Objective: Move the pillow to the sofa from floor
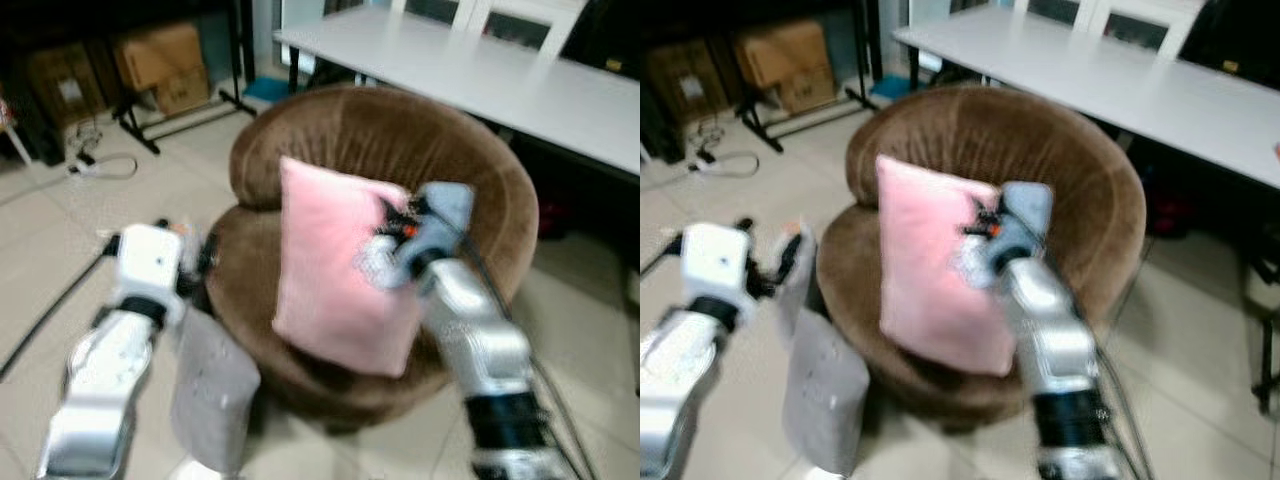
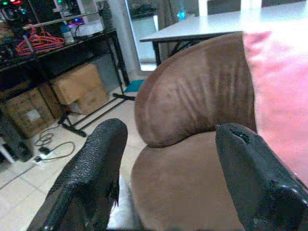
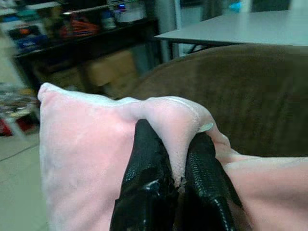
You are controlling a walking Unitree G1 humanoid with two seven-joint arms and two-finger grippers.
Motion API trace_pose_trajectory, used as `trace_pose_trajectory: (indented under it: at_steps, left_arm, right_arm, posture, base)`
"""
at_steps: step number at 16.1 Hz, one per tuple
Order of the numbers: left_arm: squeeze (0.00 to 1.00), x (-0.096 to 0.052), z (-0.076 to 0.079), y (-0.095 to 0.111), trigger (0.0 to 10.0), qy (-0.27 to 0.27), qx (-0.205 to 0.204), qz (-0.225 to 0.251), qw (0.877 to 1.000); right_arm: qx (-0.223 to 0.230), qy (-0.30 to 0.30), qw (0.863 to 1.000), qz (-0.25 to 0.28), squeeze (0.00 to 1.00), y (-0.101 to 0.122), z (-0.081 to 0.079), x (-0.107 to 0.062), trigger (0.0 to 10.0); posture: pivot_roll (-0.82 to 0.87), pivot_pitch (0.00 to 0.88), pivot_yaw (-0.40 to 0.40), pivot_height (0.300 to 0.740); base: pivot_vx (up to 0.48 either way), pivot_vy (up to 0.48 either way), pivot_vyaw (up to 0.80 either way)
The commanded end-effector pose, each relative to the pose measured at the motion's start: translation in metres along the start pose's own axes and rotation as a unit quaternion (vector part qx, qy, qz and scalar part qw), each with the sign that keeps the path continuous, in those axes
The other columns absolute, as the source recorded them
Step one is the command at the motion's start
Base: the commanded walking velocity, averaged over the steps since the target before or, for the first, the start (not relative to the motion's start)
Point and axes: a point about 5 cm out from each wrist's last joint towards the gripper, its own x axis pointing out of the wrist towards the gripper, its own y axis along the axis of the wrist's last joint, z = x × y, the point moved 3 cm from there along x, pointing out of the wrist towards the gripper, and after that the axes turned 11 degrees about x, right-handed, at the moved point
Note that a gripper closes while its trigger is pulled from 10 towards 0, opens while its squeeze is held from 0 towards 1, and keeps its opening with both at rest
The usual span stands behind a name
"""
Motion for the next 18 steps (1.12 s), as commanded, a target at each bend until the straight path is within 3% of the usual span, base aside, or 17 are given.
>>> trace_pose_trajectory:
  at_steps: [1, 5, 11, 15, 18]
  left_arm:
    - [0.00, -0.001, -0.004, 0.000, 10.0, 0.005, 0.006, -0.001, 1.000]
    - [0.00, -0.002, -0.004, -0.001, 10.0, 0.005, 0.005, -0.002, 1.000]
    - [0.00, -0.003, -0.003, -0.001, 10.0, 0.004, 0.006, -0.001, 1.000]
    - [0.00, -0.004, -0.002, -0.002, 10.0, 0.006, 0.005, -0.001, 1.000]
    - [0.00, -0.005, -0.003, -0.002, 10.0, 0.008, 0.004, -0.002, 1.000]
  right_arm:
    - [0.000, 0.026, 0.999, 0.024, 0.00, 0.011, -0.015, 0.002, 10.0]
    - [-0.006, 0.025, 1.000, 0.015, 0.00, 0.007, -0.014, 0.003, 10.0]
    - [-0.014, 0.041, 0.999, 0.014, 0.00, 0.006, -0.018, 0.003, 10.0]
    - [-0.023, 0.096, 0.995, 0.001, 0.00, 0.003, -0.033, 0.001, 10.0]
    - [-0.020, 0.085, 0.996, -0.001, 0.00, 0.002, -0.031, 0.003, 10.0]
  posture:
    - [0.01, 0.000, -0.063, 0.740]
    - [0.01, 0.000, -0.071, 0.740]
    - [0.01, 0.000, -0.078, 0.740]
    - [0.02, 0.000, -0.086, 0.740]
    - [0.02, 0.000, -0.092, 0.740]
  base:
    - [0.277, 0.000, 0.00]
    - [0.278, 0.000, -0.75]
    - [0.282, 0.000, 0.00]
    - [0.281, 0.000, 0.00]
    - [0.281, 0.000, 0.53]
